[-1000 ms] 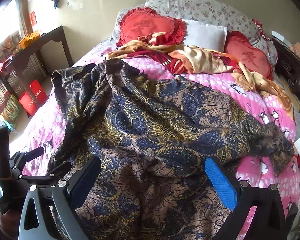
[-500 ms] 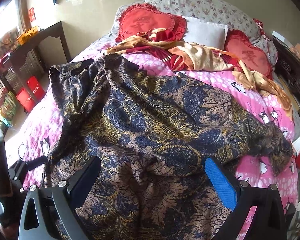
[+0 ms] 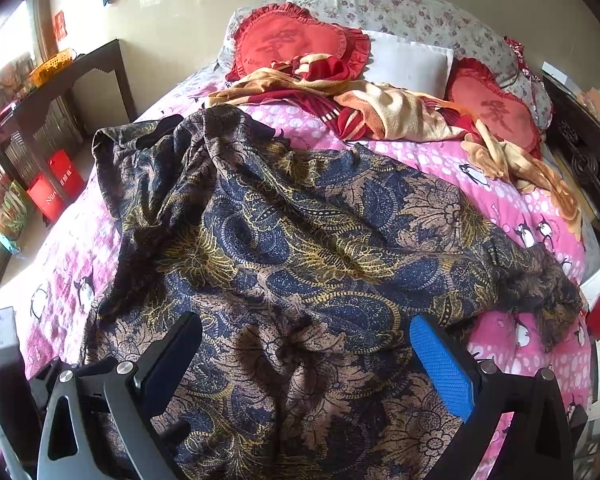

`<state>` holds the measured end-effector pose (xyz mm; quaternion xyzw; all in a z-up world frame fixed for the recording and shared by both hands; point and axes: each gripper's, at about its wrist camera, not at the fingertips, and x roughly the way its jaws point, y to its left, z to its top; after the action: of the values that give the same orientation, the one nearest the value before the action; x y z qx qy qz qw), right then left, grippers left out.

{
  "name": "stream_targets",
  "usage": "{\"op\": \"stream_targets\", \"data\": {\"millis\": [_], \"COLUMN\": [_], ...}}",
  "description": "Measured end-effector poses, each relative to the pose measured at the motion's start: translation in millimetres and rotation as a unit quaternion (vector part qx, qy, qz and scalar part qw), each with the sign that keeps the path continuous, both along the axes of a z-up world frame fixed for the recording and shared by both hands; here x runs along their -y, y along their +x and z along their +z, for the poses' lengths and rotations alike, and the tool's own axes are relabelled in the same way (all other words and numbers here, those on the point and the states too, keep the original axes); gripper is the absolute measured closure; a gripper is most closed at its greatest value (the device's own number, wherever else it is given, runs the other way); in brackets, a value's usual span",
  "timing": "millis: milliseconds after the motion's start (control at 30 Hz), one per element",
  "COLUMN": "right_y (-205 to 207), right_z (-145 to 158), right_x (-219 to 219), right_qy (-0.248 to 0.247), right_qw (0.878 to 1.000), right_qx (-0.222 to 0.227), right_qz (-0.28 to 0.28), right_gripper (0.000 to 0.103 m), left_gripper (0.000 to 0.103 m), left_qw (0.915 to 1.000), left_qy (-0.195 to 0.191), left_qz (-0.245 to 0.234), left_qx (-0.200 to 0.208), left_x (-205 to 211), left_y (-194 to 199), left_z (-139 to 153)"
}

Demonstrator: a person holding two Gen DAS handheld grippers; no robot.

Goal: Fold small clothes

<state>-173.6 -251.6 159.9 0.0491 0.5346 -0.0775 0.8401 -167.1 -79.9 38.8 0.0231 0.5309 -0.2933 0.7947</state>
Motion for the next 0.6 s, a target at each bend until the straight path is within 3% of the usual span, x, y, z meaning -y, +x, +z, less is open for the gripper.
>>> {"op": "stream_targets", "data": {"millis": [333, 600], "right_y": [2.8, 5.1], "right_z": [-3.3, -9.6], "right_x": [1.5, 0.8], "right_qy": [0.001, 0.008], "right_qw": [1.000, 1.000], "right_qx": [-0.006, -0.014], "right_qz": [-0.006, -0.009], "right_gripper": [0.000, 0.000], "left_gripper": [0.001, 0.001], "left_qw": [0.9987, 0.9970], "left_qy": [-0.006, 0.029], "left_qz": [-0.023, -0.025], "left_qx": [-0.044, -0.067], "left_x": [11.4, 6.5], "left_y": [-17.1, -25.6], "left_z": [-9.4, -10.6]}}
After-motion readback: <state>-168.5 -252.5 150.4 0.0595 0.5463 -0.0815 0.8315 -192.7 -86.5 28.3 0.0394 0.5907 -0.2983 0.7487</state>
